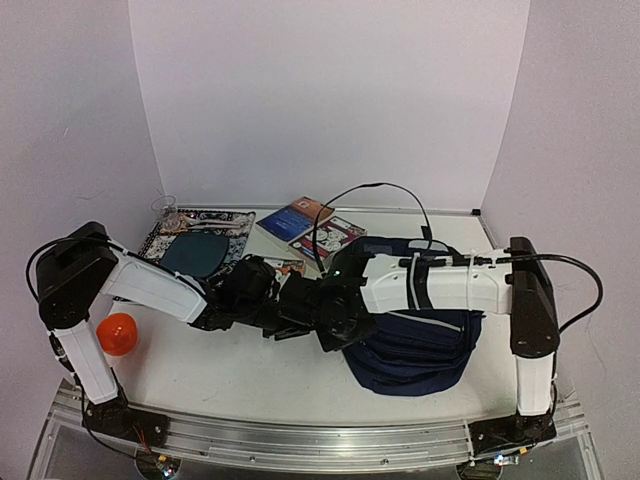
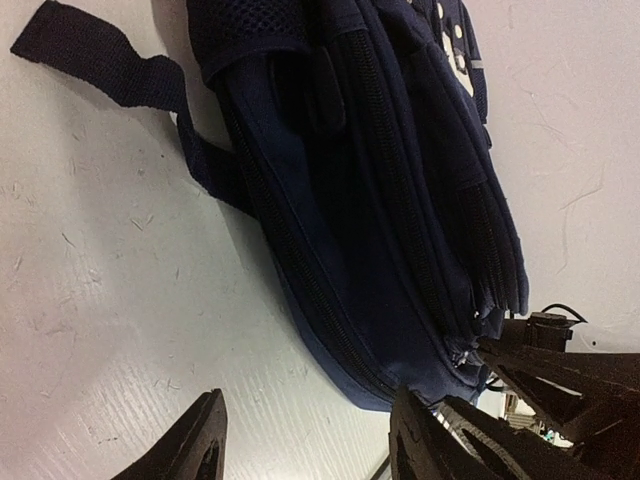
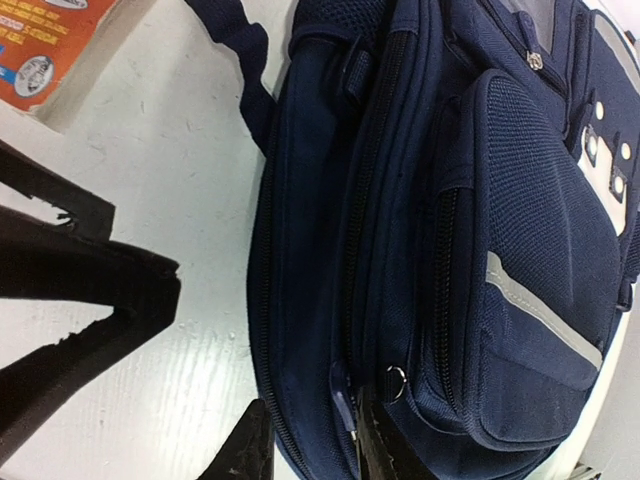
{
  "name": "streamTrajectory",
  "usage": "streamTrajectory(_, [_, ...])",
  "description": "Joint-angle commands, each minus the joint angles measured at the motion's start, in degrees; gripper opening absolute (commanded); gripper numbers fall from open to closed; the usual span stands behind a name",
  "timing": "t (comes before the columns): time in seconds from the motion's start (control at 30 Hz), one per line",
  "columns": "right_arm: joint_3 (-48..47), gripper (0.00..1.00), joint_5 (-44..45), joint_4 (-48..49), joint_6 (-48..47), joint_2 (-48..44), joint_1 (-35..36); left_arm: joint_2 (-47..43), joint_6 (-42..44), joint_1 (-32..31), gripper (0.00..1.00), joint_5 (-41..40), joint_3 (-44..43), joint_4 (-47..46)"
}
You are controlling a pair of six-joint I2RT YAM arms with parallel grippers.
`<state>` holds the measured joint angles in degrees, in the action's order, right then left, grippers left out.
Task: Pack the student bag
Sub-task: Pick up the second largest pocket of the bag from the student bag.
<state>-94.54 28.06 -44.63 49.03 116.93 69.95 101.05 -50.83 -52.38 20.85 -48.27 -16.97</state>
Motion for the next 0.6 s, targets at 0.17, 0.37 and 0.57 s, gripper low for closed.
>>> streamTrajectory(0.17, [-5.73, 0.3, 4.4, -6.46, -2.66, 5.01, -0.23, 0.42, 0.01, 0.35, 0.56, 1.3, -0.93, -1.14])
streamTrajectory(0.37, [-6.18, 0.29, 5.38, -7.26, -3.41, 6.05, -1.29, 0.02, -0.09, 0.33, 0.56, 1.22, -0.27, -1.15])
streamTrajectory(0.57, [-5.24, 0.26, 5.59, -7.62, -3.76, 6.64, -1.72, -0.07, -0.11, 0.31, 0.56, 1.13, -0.23, -1.18])
